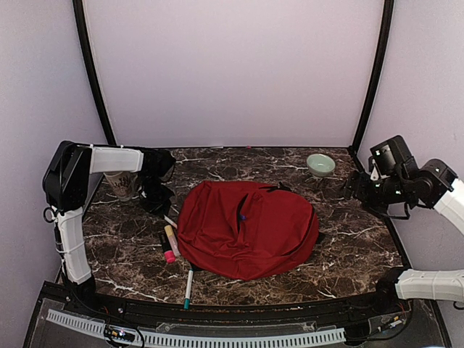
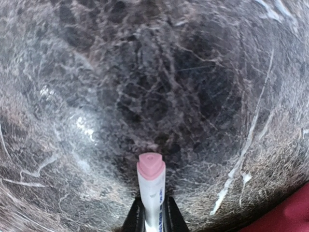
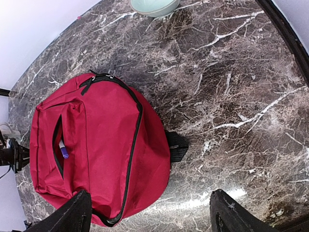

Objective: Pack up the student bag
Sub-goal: Pick up the pen at the center of the board.

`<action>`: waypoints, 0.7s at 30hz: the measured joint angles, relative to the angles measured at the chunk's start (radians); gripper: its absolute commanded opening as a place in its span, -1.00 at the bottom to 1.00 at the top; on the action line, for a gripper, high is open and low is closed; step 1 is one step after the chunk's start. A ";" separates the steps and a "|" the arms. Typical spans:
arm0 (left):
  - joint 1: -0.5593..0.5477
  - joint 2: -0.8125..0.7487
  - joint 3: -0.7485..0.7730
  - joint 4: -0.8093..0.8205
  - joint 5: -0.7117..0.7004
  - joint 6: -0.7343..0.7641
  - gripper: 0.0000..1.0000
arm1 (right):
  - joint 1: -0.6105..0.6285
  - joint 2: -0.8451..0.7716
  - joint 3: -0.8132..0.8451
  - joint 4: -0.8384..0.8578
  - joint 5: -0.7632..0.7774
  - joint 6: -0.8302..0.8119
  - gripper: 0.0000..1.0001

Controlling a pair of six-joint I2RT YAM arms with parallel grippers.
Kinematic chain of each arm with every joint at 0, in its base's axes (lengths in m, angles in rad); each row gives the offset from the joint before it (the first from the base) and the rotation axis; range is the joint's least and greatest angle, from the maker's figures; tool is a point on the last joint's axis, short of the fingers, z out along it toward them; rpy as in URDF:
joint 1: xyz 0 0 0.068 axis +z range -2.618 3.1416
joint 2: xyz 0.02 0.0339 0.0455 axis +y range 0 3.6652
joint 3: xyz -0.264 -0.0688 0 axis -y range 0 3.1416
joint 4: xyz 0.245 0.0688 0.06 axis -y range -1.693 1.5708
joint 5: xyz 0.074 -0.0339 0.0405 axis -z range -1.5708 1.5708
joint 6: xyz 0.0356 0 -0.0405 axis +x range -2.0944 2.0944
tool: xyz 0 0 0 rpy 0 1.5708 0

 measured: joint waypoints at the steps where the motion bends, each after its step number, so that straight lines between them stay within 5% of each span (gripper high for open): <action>1: 0.001 0.000 0.000 0.000 0.001 0.000 -0.95 | 0.000 0.010 0.000 0.000 -0.001 0.001 0.70; 21: 0.023 -0.013 -0.009 0.008 0.036 0.024 -1.00 | 0.000 0.186 0.008 0.121 -0.024 -0.029 0.69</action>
